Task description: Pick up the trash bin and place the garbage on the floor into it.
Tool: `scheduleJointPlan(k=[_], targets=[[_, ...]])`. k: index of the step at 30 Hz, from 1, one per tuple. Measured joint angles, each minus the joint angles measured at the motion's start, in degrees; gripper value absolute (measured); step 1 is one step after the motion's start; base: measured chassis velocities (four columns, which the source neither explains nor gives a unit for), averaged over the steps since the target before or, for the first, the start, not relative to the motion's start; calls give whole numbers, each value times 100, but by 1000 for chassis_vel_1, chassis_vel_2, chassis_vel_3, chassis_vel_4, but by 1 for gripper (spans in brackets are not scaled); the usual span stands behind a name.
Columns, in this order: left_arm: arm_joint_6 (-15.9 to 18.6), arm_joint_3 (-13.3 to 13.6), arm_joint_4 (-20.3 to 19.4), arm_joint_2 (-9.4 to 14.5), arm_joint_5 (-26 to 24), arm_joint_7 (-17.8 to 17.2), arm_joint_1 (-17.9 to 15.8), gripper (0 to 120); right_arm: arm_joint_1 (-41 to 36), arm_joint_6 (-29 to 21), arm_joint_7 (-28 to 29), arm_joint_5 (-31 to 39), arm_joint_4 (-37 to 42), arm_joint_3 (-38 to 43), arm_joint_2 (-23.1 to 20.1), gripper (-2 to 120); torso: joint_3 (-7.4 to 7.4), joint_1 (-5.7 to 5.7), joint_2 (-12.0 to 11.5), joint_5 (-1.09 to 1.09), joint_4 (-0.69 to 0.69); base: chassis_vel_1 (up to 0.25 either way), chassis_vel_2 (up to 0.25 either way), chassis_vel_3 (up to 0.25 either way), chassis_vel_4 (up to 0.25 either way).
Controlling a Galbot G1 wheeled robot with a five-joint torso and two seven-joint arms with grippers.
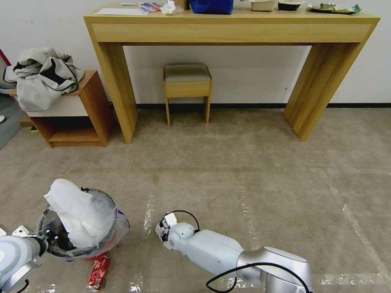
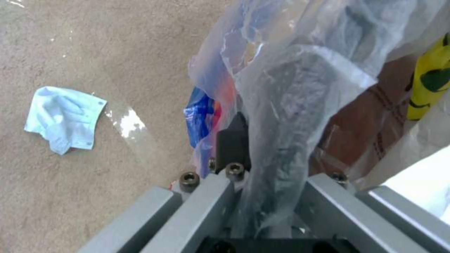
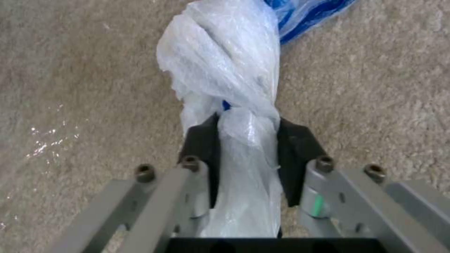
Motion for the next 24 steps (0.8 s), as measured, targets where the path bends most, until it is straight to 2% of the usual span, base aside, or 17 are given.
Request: scheduleJointPlan(k=[2,5,7,14,17,18,19,21,22,24], targets=[[-1,23,7,0,10,5,-12,0,1,6,-7,7,19,22,-1,17,0,0,0,0,0,0,0,0,0],[-1,35,7,0,11,6,-21,0,6,9,-36,20,40,45,-2,13,0,0,0,0,-1,0,0,0,0],[-2,50,13,-1,13,6,-32,0,20,12,-127,79,108,117,-2,3,0,0,0,0,0,0,0,0,0],[-2,51,14,0,15,8,-29,0,79,74,-154,120,329,268,-19,0,0,0,0,0,-1,0,0,0,0],[-2,51,-7,-5,15,9,-21,0,118,87,19,123,796,396,-186,0,1,0,0,0,1,0,0,0,0],[2,51,-19,-5,12,9,-15,0,169,87,147,88,1250,567,-386,0,1,0,0,0,1,0,0,0,0],[2,51,-19,-5,12,9,-15,0,169,87,147,88,1250,567,-386,0,1,0,0,0,1,0,0,0,0],[16,43,-39,7,-16,9,2,0,369,81,446,93,2268,944,-783,0,0,0,0,0,-2,0,0,0,0],[16,43,-39,7,-16,9,2,0,369,81,446,93,2268,944,-783,0,0,0,0,0,-2,0,0,0,0],[17,43,-42,27,-30,5,-2,0,642,79,643,155,3168,1294,-1113,0,0,0,0,0,-1,0,0,0,0]])
